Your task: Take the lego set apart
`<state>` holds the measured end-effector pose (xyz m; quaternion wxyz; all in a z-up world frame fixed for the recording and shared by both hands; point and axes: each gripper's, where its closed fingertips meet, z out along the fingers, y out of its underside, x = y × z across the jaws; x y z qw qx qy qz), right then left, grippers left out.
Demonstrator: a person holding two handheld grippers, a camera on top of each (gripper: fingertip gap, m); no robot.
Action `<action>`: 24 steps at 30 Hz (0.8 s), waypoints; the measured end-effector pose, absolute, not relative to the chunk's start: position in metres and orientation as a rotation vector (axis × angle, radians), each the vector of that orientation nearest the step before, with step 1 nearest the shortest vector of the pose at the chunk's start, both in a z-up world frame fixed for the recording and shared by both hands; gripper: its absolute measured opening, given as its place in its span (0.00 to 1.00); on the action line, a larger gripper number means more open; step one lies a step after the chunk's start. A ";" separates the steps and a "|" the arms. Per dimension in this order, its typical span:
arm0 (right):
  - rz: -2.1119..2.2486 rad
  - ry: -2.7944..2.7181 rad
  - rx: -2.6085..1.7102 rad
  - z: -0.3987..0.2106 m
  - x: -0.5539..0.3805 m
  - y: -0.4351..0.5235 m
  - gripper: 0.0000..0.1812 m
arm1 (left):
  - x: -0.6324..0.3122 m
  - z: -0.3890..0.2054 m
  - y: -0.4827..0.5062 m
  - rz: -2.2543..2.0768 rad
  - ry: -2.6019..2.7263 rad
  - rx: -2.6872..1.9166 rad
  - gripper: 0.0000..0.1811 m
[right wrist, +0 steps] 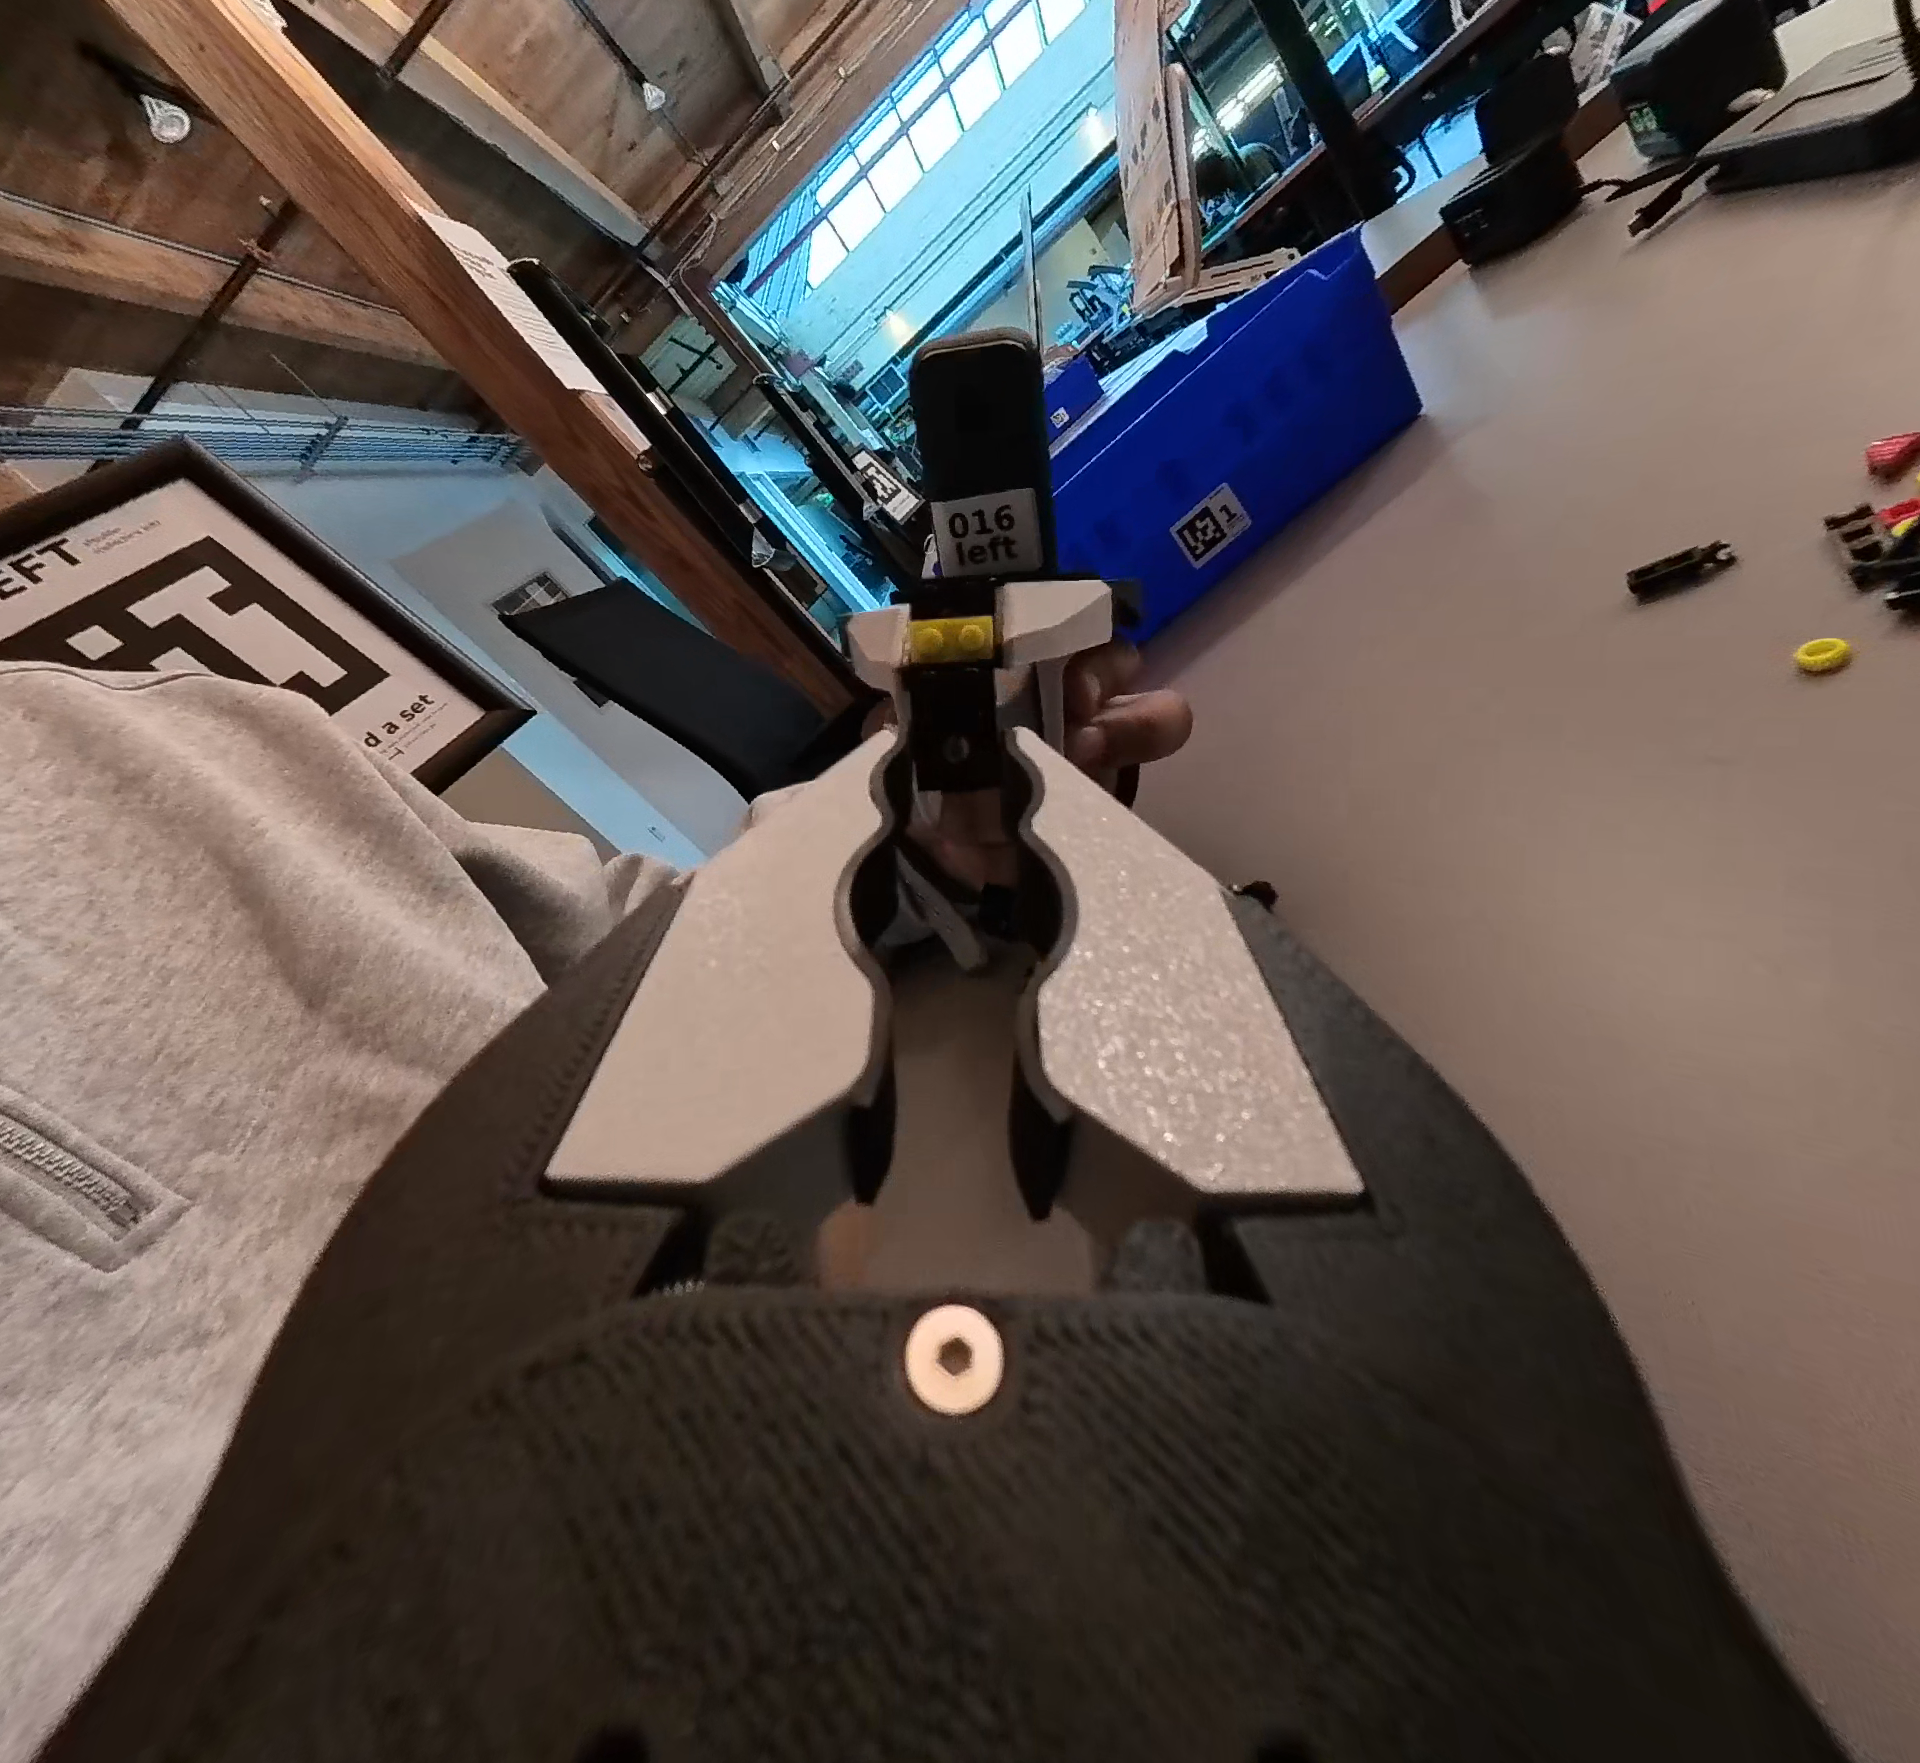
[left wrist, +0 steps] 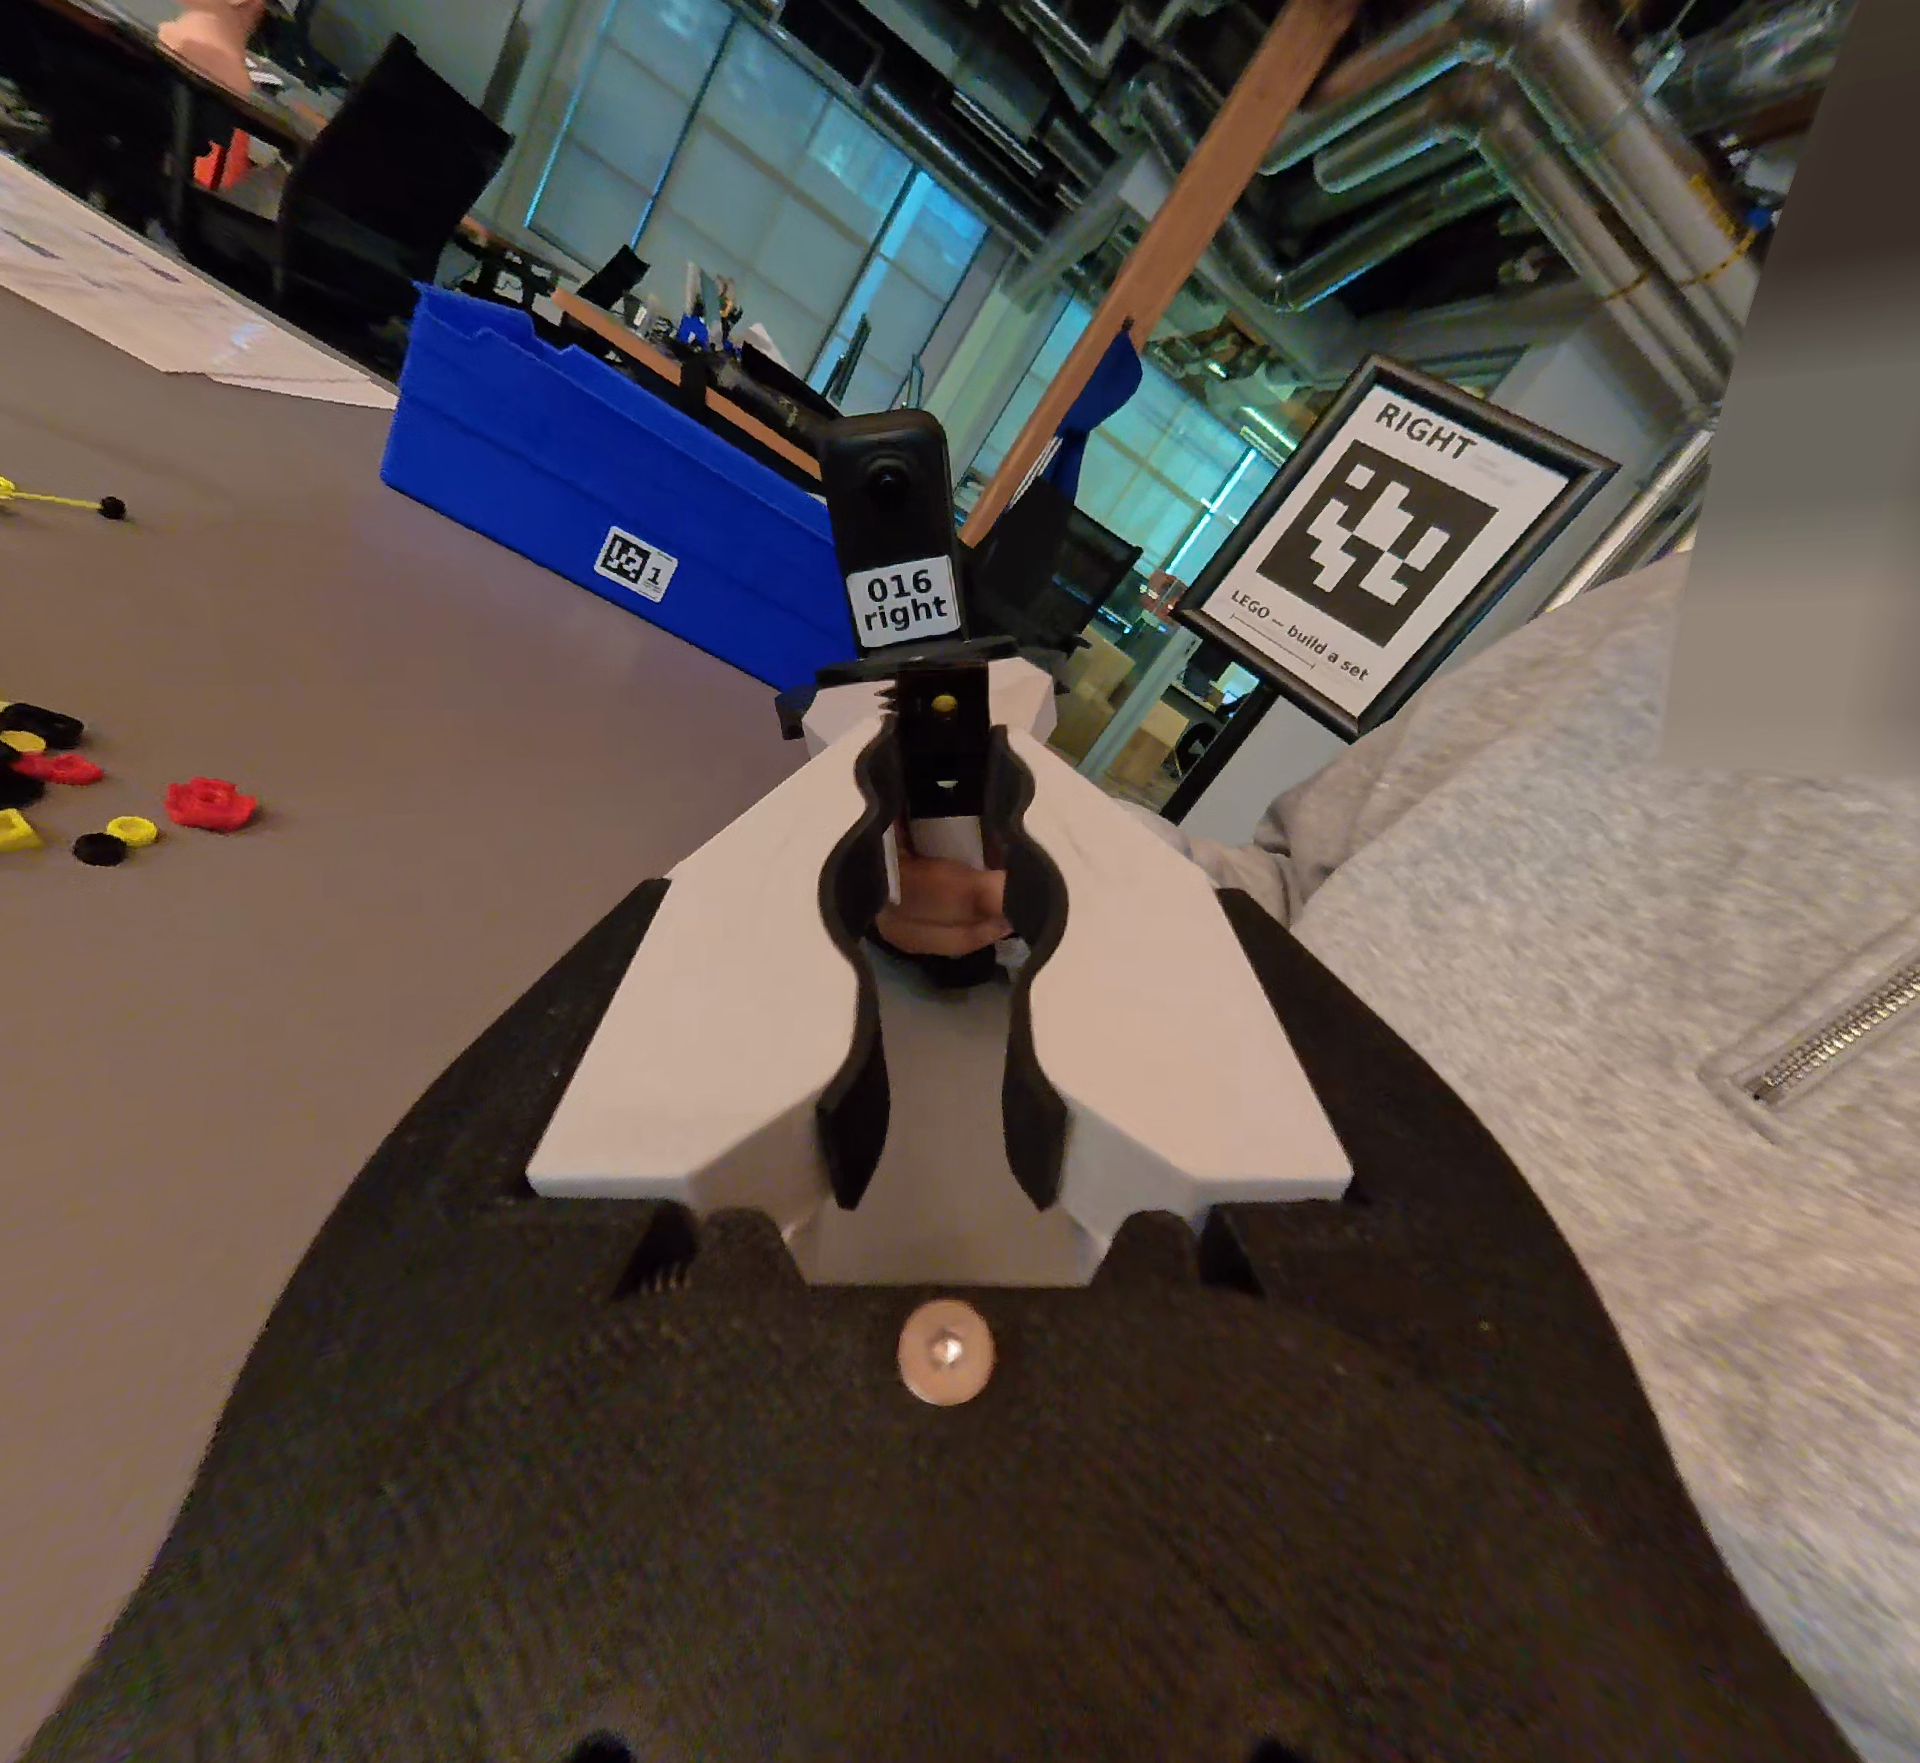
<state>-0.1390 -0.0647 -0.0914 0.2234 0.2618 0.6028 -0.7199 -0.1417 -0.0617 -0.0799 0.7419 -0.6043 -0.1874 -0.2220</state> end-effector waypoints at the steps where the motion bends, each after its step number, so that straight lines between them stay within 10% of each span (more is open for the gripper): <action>1: -1.986 1.657 0.721 -0.091 -0.139 -0.065 0.07 | -0.142 -0.079 -0.062 -0.493 -0.412 -1.317 0.08; 24: -2.091 1.891 0.645 -0.087 -0.137 -0.062 0.07 | -0.128 -0.094 -0.048 -0.536 -0.378 -1.444 0.08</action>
